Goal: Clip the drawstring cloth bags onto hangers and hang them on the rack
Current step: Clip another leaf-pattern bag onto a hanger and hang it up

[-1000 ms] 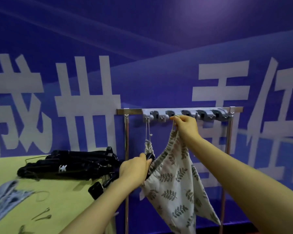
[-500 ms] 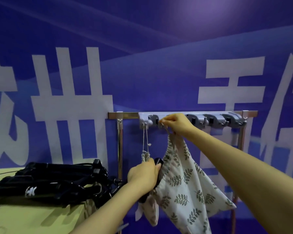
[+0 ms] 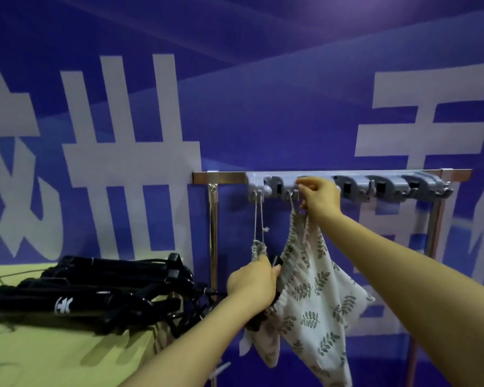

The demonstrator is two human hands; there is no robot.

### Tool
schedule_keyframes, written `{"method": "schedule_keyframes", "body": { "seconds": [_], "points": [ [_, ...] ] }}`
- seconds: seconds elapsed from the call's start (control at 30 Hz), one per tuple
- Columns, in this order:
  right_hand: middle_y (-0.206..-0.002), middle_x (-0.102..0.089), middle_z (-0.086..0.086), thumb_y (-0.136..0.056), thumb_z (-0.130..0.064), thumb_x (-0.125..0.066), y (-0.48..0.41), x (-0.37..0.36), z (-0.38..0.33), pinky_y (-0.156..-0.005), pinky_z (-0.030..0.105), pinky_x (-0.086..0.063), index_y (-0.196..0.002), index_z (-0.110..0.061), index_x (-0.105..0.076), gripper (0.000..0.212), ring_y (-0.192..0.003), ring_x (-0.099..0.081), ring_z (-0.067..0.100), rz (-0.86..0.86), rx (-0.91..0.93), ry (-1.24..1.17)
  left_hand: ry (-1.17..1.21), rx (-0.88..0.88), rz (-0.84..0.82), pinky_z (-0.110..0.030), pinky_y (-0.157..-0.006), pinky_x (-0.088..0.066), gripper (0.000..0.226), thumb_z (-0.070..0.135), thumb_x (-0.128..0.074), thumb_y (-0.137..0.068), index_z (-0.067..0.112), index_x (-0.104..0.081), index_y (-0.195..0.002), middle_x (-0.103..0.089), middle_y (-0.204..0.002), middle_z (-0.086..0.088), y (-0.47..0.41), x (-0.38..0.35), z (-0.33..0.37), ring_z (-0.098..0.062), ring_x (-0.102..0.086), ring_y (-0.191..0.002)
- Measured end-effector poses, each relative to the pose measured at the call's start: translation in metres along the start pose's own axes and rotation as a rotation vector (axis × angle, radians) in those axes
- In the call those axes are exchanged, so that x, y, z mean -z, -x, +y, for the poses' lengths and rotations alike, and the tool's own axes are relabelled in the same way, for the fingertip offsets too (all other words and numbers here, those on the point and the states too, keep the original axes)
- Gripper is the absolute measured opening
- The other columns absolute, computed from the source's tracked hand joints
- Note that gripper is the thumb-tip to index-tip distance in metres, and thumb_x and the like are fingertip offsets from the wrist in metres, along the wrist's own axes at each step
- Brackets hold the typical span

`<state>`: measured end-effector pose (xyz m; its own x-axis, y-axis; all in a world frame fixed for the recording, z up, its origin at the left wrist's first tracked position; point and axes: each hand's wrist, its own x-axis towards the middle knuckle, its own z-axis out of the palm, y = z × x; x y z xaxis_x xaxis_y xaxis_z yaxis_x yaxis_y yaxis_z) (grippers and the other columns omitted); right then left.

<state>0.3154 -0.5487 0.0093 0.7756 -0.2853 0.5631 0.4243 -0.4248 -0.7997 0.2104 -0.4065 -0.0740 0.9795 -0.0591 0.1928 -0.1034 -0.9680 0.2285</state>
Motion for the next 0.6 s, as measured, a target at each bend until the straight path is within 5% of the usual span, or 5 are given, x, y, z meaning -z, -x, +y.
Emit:
{"method": "schedule_keyframes", "body": {
  "seconds": [0.1, 0.2, 0.4, 0.6],
  "points": [
    [-0.073, -0.064, 0.006, -0.094, -0.013, -0.054, 0.016, 0.003, 0.009, -0.045, 0.018, -0.044, -0.100, -0.008, -0.064, 0.012, -0.043, -0.055, 0.006, -0.051, -0.060, -0.003, -0.011, 0.024, -0.059, -0.038, -0.070, -0.040, 0.046, 0.041, -0.023, -0.101, 0.009, -0.037, -0.130, -0.061, -0.117, -0.012, 0.008, -0.009, -0.006, -0.033, -0.060, -0.102],
    [-0.068, -0.062, 0.004, -0.096, -0.017, -0.050, 0.029, 0.002, 0.012, -0.057, 0.027, -0.044, -0.096, -0.010, -0.060, 0.013, -0.060, -0.061, 0.012, -0.092, -0.068, 0.020, 0.019, 0.042, -0.081, -0.038, -0.070, -0.040, 0.044, 0.041, -0.025, -0.101, 0.008, -0.039, -0.126, -0.061, -0.118, -0.013, 0.015, -0.015, -0.009, -0.033, -0.060, -0.103],
    [-0.103, -0.061, 0.012, -0.097, -0.027, -0.045, 0.056, -0.006, -0.006, -0.082, 0.042, -0.048, -0.112, -0.006, -0.055, 0.028, -0.098, -0.059, 0.031, -0.083, -0.024, 0.158, 0.088, 0.069, -0.152, -0.041, -0.089, -0.043, 0.041, 0.033, -0.038, -0.099, 0.007, -0.041, -0.130, -0.046, -0.134, -0.016, 0.037, -0.009, -0.011, -0.034, -0.049, -0.121],
    [-0.113, -0.062, 0.021, -0.098, -0.030, -0.043, 0.089, -0.011, -0.037, -0.071, 0.032, -0.035, -0.122, 0.001, -0.053, 0.041, -0.101, -0.057, 0.035, -0.241, -0.007, 0.308, 0.133, 0.112, -0.091, -0.043, -0.091, -0.044, 0.044, 0.037, -0.042, -0.096, 0.008, -0.041, -0.130, -0.037, -0.135, -0.014, 0.075, 0.023, -0.039, -0.034, -0.049, -0.119]
  ]
}}
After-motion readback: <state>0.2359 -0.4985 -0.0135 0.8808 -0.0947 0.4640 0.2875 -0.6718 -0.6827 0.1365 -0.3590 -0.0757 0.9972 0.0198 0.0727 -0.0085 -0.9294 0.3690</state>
